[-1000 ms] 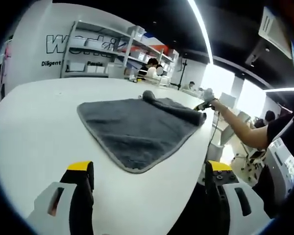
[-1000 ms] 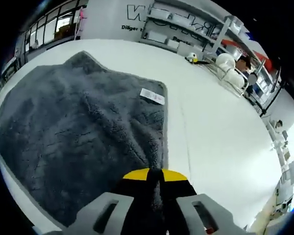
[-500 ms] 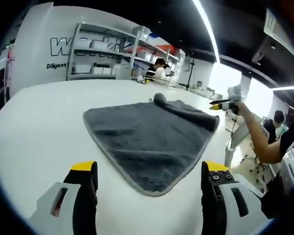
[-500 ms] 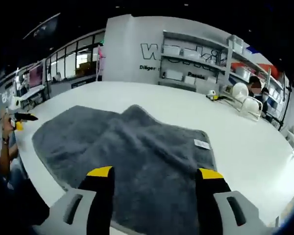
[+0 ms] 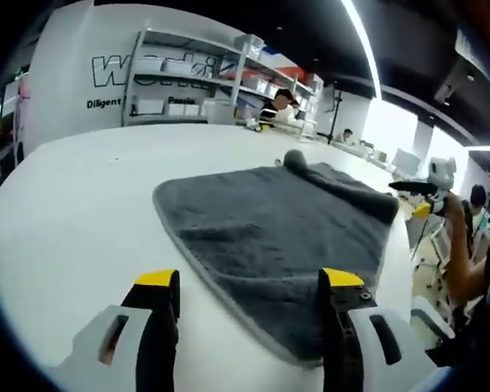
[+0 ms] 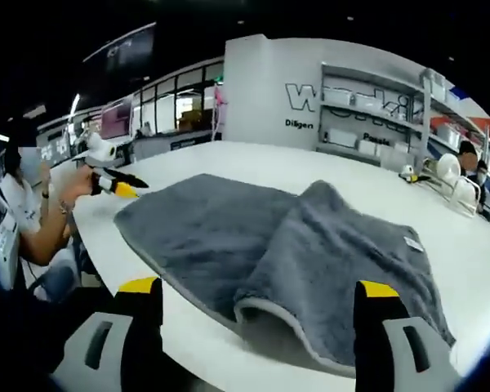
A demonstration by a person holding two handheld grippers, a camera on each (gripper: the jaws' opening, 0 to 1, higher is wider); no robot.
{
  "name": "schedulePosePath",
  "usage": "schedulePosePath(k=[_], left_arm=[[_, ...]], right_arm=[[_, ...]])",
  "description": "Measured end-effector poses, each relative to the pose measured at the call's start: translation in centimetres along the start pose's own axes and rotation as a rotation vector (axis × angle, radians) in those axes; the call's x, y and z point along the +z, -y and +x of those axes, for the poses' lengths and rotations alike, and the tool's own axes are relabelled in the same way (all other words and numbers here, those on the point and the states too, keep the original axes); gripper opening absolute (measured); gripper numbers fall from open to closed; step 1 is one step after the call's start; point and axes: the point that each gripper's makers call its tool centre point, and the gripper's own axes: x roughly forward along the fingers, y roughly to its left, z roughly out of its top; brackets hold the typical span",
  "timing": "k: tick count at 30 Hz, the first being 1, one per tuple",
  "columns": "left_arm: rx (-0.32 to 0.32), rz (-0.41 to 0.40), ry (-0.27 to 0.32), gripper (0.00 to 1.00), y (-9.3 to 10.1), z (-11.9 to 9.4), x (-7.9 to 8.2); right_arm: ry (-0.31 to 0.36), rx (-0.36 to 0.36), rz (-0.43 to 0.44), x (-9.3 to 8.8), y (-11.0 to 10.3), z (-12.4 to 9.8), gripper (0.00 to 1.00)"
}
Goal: Open the folded towel by lifting each exposed corner and separating the folded layers until the towel lies flat within the target outline without major curled edges
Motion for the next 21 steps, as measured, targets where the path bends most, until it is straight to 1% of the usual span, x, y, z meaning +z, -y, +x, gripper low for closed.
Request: schedulePosePath(k=[2, 5, 6, 8, 9, 12, 14, 15, 17, 21], left_arm=[[-0.002, 0.014, -0.018, 0.59, 0.0, 0.5, -0.2], [0.013, 0.05, -0.03, 0.48, -0.2, 1.0, -0.5], [0.022, 0.056, -0.032, 0.43, -0.4, 1.2, -0.5], [0.033, 0.057, -0.026, 0.35, -0.6, 1.4, -0.5], [0.036, 0.058, -0.022, 0.31, -0.7, 1.5, -0.5], [0.057, 0.048, -0.03, 0.29, -1.2, 1.9, -0.8], [0.077, 0.063, -0.027, 0.25, -1.3, 1.9, -0.8], [0.082, 0.071, -0.031, 0.2, -1.3, 1.9, -0.9], [0.071, 0.091, -0.041, 0.11, -1.1, 2.1, -1.1], [0.084, 0.109, -0.038, 0.03, -1.3, 2.1, -1.1]], right_arm=[[0.007, 0.009, -0.016, 0.3, -0.8, 0.1, 0.99], [0.015, 0.017, -0.036, 0.6, -1.5, 0.1, 0.99], [0.024, 0.036, -0.036, 0.9, -1.7, 0.0, 0.98], [0.061, 0.089, -0.019, 1.6, -2.6, 0.0, 0.96], [0.065, 0.098, -0.019, 1.8, -2.8, -0.1, 0.94], [0.052, 0.09, -0.046, 1.8, -2.9, -0.1, 0.94], [0.045, 0.081, -0.06, 1.9, -2.7, -0.2, 0.94], [0.047, 0.079, -0.065, 2.0, -2.6, -0.3, 0.94], [0.05, 0.084, -0.066, 2.2, -2.5, -0.4, 0.93], [0.043, 0.081, -0.069, 2.1, -2.7, -0.5, 0.93]])
